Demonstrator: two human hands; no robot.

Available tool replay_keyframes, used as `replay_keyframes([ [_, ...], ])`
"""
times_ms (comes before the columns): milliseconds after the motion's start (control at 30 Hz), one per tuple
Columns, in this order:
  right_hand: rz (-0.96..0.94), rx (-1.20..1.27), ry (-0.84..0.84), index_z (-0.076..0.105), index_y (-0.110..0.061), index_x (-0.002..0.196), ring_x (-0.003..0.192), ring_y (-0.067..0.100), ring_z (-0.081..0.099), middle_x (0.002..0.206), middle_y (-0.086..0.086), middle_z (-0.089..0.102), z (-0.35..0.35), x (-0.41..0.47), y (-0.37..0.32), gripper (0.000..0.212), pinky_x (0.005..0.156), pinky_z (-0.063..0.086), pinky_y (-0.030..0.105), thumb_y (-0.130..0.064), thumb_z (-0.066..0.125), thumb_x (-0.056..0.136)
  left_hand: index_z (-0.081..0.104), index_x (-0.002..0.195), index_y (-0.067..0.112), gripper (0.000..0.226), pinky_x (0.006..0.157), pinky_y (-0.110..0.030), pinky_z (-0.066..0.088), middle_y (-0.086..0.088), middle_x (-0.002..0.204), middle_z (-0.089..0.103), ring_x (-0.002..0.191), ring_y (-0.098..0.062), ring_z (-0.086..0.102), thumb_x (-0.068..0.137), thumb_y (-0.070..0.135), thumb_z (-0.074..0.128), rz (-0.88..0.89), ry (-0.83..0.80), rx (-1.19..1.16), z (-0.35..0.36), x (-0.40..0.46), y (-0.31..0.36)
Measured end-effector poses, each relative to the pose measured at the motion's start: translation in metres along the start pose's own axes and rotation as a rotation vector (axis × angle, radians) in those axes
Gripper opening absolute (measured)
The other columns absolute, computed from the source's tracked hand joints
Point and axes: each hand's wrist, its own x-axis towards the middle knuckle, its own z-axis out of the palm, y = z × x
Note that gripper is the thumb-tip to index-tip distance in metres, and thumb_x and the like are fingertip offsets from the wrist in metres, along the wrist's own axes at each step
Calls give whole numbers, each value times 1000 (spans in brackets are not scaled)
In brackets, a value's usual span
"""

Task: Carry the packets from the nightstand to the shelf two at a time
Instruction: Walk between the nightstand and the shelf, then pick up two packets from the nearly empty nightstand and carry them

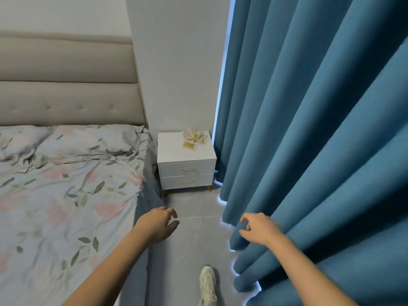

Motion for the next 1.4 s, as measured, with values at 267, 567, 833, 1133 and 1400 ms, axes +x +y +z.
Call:
replay_keyframes([
  [267,-146,-54,-26,56,-32,122,100,16,62,106,-9,68,-89,197,-31,37,78,49,29,-39,52,86,56,121,21,36,90,-33,46,-4,123,58,112,-24,57,98,42,39,-126,87,-45,-69,155,-36],
  [567,-241,-93,-68,58,-30,119,97,17,62,108,-8,66,-164,373,-82,34,74,51,28,-39,52,86,58,120,24,34,90,-33,48,-1,122,59,113,-22,57,96,42,42,-216,65,-131,-111,292,-86],
  [833,-227,-68,-100,55,-31,123,99,15,61,108,-9,68,-188,544,-124,33,72,48,27,-36,53,90,54,125,25,40,88,-30,44,2,126,59,115,-19,56,94,49,46,-202,54,-128,-131,455,-172],
  [1133,-113,33,-123,58,-30,117,97,15,62,106,-10,68,-166,710,-143,28,78,53,31,-36,57,89,53,126,27,39,90,-31,44,6,125,59,116,-17,54,93,48,50,-199,-99,-209,-103,625,-245],
  [1400,-5,166,-268,63,-27,114,95,18,64,99,-5,71,-57,812,-151,26,81,55,34,-31,65,88,59,117,32,38,85,-26,47,12,113,59,102,-8,57,81,39,70,-331,-173,-566,-20,700,-263],
])
